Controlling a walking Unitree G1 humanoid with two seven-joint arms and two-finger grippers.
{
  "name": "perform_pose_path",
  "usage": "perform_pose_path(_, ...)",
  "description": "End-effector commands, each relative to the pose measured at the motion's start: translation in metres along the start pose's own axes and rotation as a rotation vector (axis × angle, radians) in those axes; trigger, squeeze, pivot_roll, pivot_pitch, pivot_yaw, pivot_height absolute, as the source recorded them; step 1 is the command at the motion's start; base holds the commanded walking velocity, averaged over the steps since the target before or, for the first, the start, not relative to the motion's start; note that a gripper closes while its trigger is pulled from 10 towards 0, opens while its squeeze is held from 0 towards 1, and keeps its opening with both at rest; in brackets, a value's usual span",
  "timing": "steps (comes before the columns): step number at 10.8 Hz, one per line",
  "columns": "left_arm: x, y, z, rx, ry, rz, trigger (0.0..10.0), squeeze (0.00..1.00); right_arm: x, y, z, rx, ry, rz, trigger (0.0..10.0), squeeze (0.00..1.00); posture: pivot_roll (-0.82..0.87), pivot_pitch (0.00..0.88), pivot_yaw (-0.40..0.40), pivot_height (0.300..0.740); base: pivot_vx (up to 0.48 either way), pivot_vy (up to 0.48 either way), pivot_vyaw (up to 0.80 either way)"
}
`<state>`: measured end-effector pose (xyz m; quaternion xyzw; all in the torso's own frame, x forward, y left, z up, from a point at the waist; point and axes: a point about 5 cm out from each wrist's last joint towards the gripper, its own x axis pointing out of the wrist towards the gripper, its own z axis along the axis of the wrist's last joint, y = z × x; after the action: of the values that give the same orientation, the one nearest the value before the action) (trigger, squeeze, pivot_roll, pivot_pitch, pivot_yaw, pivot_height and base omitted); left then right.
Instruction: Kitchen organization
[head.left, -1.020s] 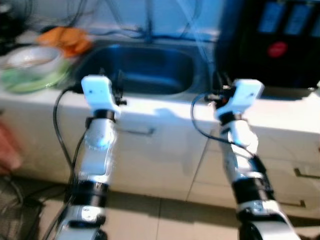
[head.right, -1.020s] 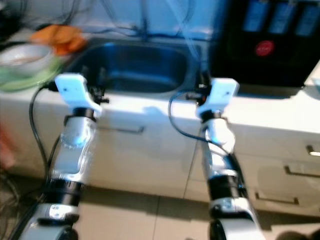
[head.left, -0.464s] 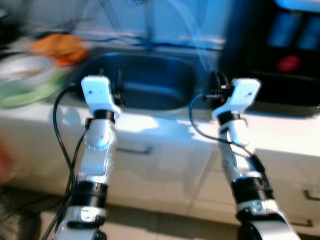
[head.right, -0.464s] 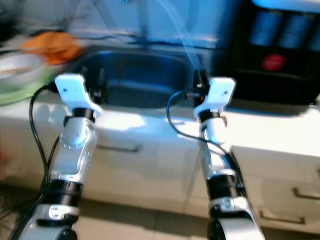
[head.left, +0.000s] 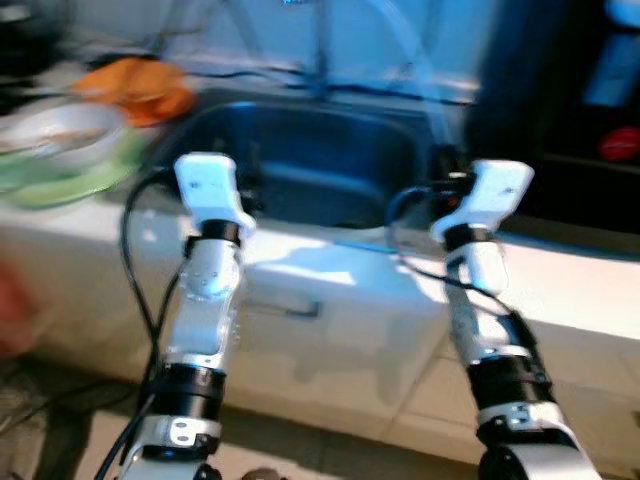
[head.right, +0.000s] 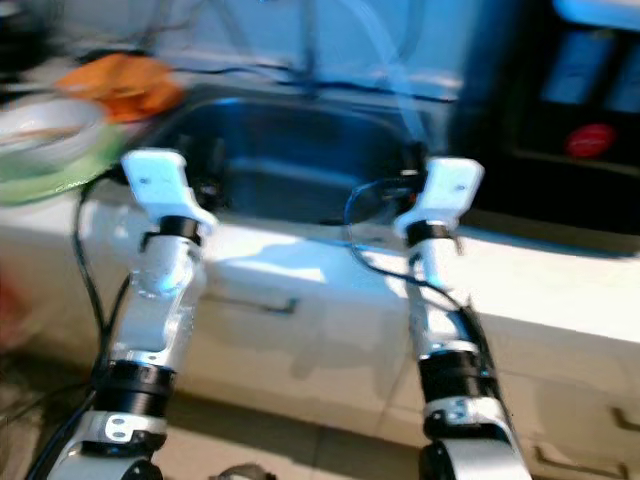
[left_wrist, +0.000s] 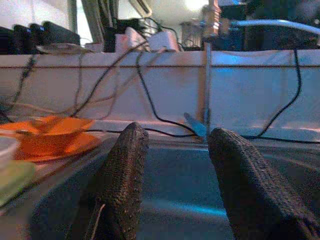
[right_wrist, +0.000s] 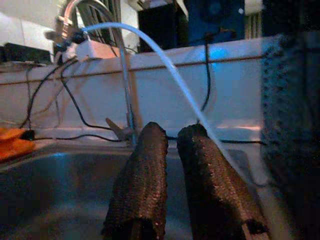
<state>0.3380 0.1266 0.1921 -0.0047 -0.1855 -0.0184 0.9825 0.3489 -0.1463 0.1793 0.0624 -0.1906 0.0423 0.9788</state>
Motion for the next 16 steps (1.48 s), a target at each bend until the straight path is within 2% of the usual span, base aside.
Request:
perform_pose_path(1,-0.0006,0.0023,-0.0018,0.004,0.016,-0.001,10.0,0.0,0.0012,0.0041,0.0013,0.008,-0.004,0.006,10.0,0.0,0.13,0.026,0.009,0.74,0.0,0.48,0.0)
perform_pose_path(3,-0.0014,0.0023,-0.0016,0.005,0.021,-0.005,10.0,0.0,0.0006,0.0053,-0.0016,0.022,0.02,0.008,10.0,0.0,0.13,0.029,0.009,0.74,0.0,0.48,-0.4)
perform_pose_path(11,-0.0024,0.0017,-0.0029,0.009,0.032,-0.007,10.0,0.0,0.0001,0.0062,-0.0012,0.017,0.013,0.014,10.0,0.0,0.13,0.036,0.008,0.74,0.0,0.478,-0.08)
perform_pose_path(16,-0.0031,0.0024,-0.0025,0.014,0.025,-0.009,10.0,0.0,0.0009,0.0064,0.0002,0.022,0.006,0.011,10.0,0.0,0.14,0.041,0.008,0.74,0.0,0.055,0.0)
